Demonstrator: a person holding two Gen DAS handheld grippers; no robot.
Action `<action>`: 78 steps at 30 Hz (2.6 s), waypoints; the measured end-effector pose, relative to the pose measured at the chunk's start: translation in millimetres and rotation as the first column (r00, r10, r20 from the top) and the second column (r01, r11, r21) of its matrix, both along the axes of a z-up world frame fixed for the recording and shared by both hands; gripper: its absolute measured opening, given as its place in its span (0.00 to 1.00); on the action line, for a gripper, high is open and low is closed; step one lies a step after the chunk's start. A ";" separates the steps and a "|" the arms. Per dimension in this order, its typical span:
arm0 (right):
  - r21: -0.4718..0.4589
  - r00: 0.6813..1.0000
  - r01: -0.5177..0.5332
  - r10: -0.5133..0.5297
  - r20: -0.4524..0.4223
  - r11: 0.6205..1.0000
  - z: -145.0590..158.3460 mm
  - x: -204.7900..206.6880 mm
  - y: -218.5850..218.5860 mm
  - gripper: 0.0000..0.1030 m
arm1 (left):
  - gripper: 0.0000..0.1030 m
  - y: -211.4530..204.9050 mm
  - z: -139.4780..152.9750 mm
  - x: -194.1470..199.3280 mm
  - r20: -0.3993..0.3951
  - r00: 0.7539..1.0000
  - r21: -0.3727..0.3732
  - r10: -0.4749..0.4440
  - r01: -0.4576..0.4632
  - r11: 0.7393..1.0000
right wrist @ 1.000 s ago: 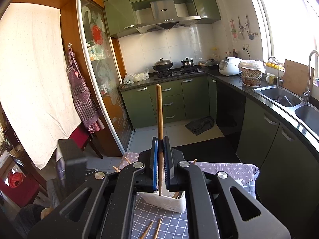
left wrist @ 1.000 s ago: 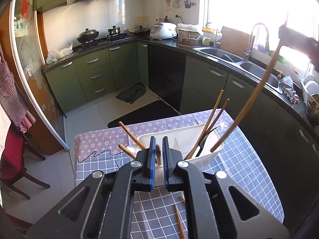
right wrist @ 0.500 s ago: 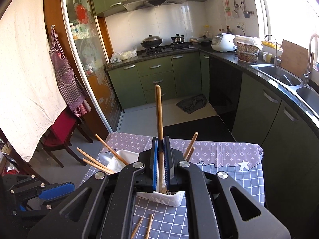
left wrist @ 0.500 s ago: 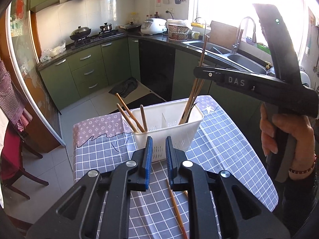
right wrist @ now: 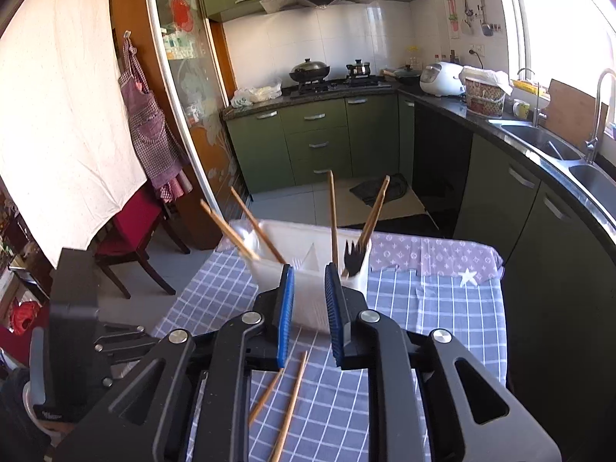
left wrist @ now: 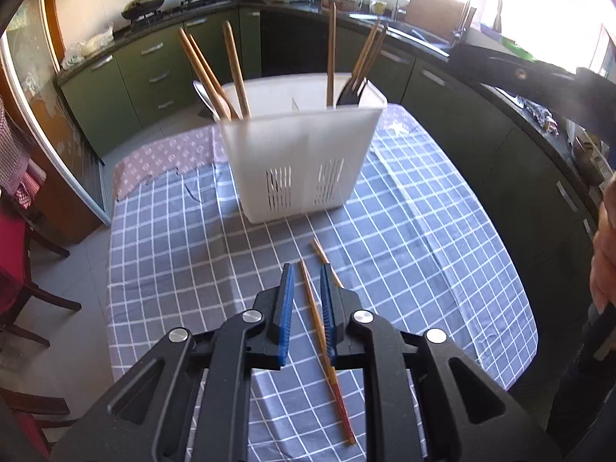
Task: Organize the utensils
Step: 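Move both grippers back to the last two chopsticks on the cloth, then grasp the red-tipped chopstick with the left gripper and lift it, then lower the red-tipped chopstick to the cloth and open the left gripper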
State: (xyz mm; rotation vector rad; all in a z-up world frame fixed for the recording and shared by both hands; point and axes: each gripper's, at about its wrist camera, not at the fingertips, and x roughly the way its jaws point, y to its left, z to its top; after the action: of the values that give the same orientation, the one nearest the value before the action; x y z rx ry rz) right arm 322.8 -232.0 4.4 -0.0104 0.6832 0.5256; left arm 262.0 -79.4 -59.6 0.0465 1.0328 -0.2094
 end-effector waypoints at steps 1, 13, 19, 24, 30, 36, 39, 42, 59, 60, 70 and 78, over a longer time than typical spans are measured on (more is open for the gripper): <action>-0.004 1.000 -0.001 0.001 -0.021 1.000 -11.6 -5.8 -2.5 0.17 | 0.13 -2.9 -10.4 0.4 -0.032 0.999 -0.003 0.000 0.000 1.000; -0.072 0.967 0.008 -0.026 -0.254 0.997 -132.4 -7.0 -17.5 0.16 | 0.13 -17.6 -89.3 25.4 -0.235 0.969 0.024 0.076 -0.073 0.997; -0.070 0.961 0.008 -0.027 -0.275 0.998 -141.9 -1.8 -22.2 0.16 | 0.13 -19.8 -107.4 34.2 -0.274 0.957 0.048 0.099 -0.089 0.995; -0.074 0.958 0.004 -0.025 -0.284 0.997 -143.3 2.4 -21.3 0.17 | 0.13 -27.4 -116.0 39.2 -0.292 0.951 0.062 0.103 -0.088 0.994; -0.075 0.955 0.001 -0.024 -0.297 0.997 -147.0 3.2 -18.8 0.16 | 0.13 -37.0 -118.7 45.0 -0.294 0.950 0.081 0.105 -0.084 0.993; -0.081 0.952 -0.007 -0.018 -0.305 0.997 -151.0 1.5 -13.6 0.16 | 0.12 -37.3 -116.5 41.9 -0.285 0.953 0.095 0.101 -0.077 0.992; -0.086 0.953 -0.013 -0.014 -0.303 0.996 -149.7 -1.0 -11.0 0.16 | 0.08 -31.0 -115.8 42.0 -0.284 0.953 0.083 0.110 -0.090 0.992; -0.096 0.955 -0.017 -0.012 -0.295 0.995 -147.0 -3.7 -8.8 0.23 | 0.07 -24.2 -111.8 38.8 -0.273 0.955 0.071 0.113 -0.097 0.993; -0.127 0.959 -0.034 -0.004 -0.284 0.991 -141.3 -11.4 6.4 0.23 | 0.06 3.5 -30.4 -7.9 -0.063 0.994 0.003 0.087 -0.087 0.996; -0.128 0.959 -0.038 0.000 -0.284 0.991 -141.2 -12.4 7.8 0.23 | 0.06 4.3 -26.0 -10.6 -0.051 0.995 0.001 0.085 -0.085 0.996; -0.146 0.958 -0.058 0.014 -0.287 0.988 -142.7 -14.2 20.5 0.23 | 0.06 6.0 11.8 -38.7 0.087 0.994 0.008 0.072 -0.073 0.997; -0.168 0.944 -0.087 0.027 -0.329 0.982 -152.5 -7.3 32.2 0.23 | 0.05 7.9 27.3 -59.0 0.159 0.985 0.017 0.067 -0.071 0.997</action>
State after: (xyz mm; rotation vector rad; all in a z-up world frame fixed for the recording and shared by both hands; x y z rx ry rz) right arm 315.5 -199.8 -148.1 -0.1160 1.0567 0.5246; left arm 203.0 -71.6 -32.3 0.0474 0.8773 -0.1289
